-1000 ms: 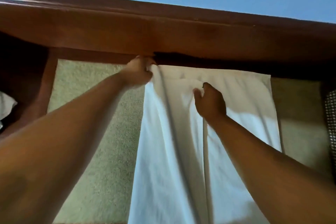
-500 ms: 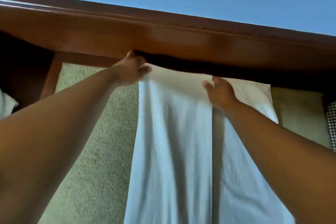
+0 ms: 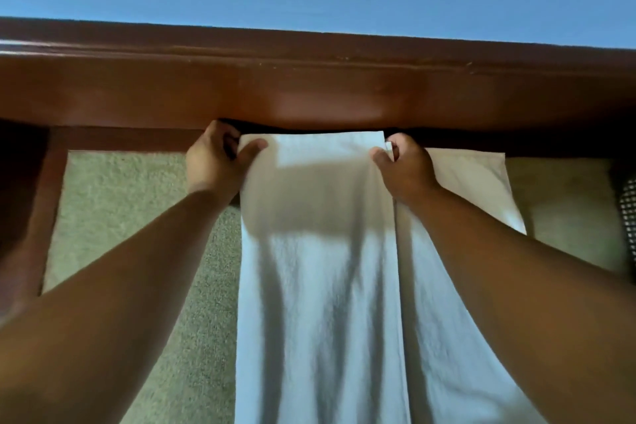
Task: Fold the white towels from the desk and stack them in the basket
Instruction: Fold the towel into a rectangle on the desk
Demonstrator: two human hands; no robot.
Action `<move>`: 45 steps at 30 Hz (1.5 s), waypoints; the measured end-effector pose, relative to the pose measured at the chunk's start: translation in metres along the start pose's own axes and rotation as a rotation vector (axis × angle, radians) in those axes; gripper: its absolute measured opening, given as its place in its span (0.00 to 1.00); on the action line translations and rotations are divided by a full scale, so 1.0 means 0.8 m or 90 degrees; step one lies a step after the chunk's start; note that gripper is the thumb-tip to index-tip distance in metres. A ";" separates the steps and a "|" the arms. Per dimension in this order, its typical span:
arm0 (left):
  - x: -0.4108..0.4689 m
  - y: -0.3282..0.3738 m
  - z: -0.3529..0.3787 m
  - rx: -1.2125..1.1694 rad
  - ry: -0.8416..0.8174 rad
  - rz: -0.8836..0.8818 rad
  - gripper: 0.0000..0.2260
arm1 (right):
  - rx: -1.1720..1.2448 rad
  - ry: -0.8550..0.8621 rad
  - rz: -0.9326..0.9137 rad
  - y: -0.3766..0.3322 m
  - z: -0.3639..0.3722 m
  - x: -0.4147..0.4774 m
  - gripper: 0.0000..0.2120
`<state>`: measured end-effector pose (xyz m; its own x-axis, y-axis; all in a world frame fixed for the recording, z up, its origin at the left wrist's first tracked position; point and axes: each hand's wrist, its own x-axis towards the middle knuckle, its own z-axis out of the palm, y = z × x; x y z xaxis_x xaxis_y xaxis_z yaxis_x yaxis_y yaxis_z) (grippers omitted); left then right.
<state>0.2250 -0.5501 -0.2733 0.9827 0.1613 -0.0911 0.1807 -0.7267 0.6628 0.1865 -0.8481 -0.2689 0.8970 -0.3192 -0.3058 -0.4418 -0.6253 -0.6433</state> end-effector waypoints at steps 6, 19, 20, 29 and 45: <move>-0.012 0.005 -0.005 -0.109 -0.027 -0.064 0.19 | 0.053 -0.025 0.033 -0.006 -0.008 -0.002 0.22; -0.398 -0.068 -0.048 -0.067 -0.187 -0.188 0.26 | 0.106 -0.028 0.122 0.088 0.011 -0.335 0.26; -0.428 -0.069 -0.051 -0.065 -0.189 -0.202 0.26 | 0.085 -0.055 0.115 0.097 0.011 -0.368 0.27; -0.597 -0.073 -0.084 -0.082 -0.174 -0.294 0.18 | 0.013 -0.167 0.170 0.139 -0.001 -0.517 0.23; -0.662 -0.073 -0.071 0.205 -0.149 -0.092 0.31 | -0.126 -0.004 0.134 0.234 -0.050 -0.567 0.22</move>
<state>-0.3083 -0.5552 -0.2218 0.9226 0.1478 -0.3563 0.2840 -0.8853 0.3681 -0.3038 -0.8489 -0.2225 0.7854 -0.4520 -0.4230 -0.6114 -0.6734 -0.4156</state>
